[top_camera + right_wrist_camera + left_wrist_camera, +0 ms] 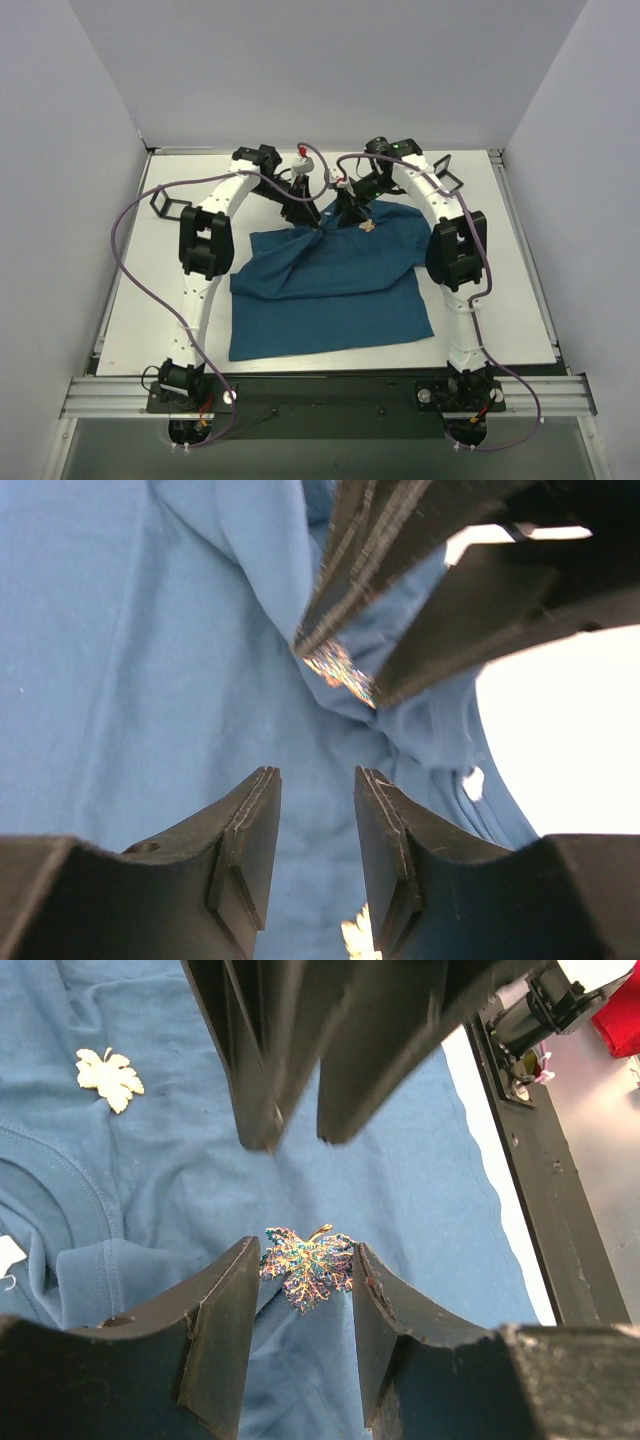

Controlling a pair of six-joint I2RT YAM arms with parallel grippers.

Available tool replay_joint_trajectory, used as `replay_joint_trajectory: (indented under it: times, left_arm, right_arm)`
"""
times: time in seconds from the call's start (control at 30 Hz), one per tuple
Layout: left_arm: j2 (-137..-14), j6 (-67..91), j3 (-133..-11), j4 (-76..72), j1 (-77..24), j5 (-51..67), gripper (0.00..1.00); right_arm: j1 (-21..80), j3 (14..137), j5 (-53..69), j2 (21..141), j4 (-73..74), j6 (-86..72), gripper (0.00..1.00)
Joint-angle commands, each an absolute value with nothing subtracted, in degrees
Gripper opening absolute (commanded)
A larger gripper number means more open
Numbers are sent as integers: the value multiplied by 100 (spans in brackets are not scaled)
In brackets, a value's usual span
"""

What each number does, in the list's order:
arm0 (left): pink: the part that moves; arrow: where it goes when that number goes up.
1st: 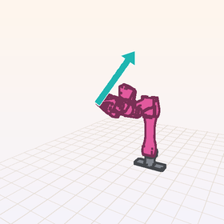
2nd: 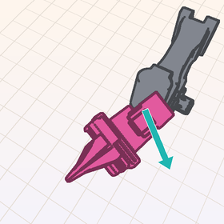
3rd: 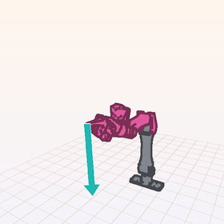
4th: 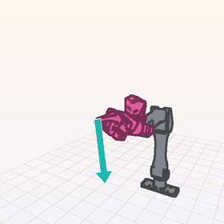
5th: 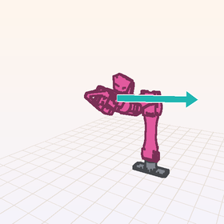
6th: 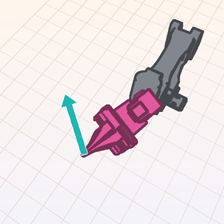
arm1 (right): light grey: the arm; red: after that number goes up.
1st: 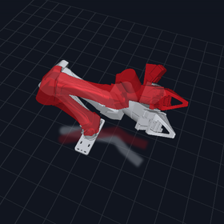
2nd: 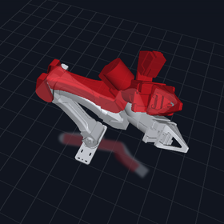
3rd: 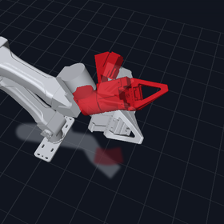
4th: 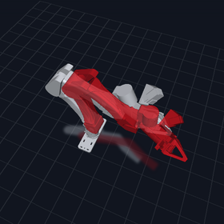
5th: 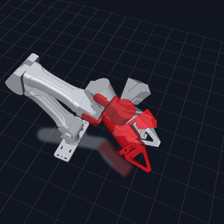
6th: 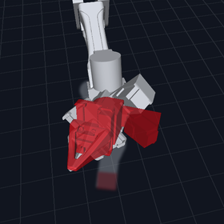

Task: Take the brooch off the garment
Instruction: Pass from the left arm to the right

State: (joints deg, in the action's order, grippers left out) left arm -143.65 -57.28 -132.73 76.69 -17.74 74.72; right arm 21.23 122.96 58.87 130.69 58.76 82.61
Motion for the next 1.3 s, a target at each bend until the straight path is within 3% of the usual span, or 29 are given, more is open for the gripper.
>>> replay_joint_trajectory:
  times: [0.0, 1.03, 1.27]
  left_arm:
    - [-14449, -5581, -13711, 8982, -1898, 7831, 43]
    - [-14001, -5212, -13377, 8991, -2294, 8103, 43]
    - [-13922, -5185, -13368, 8991, -2303, 8086, 43]
  right_arm:
    - [2021, 12112, 6249, 12394, 6091, 8771, 37]
    - [2628, 11760, 5994, 12480, 5783, 8851, 37]
    - [2646, 11646, 5959, 12498, 5801, 8877, 28]
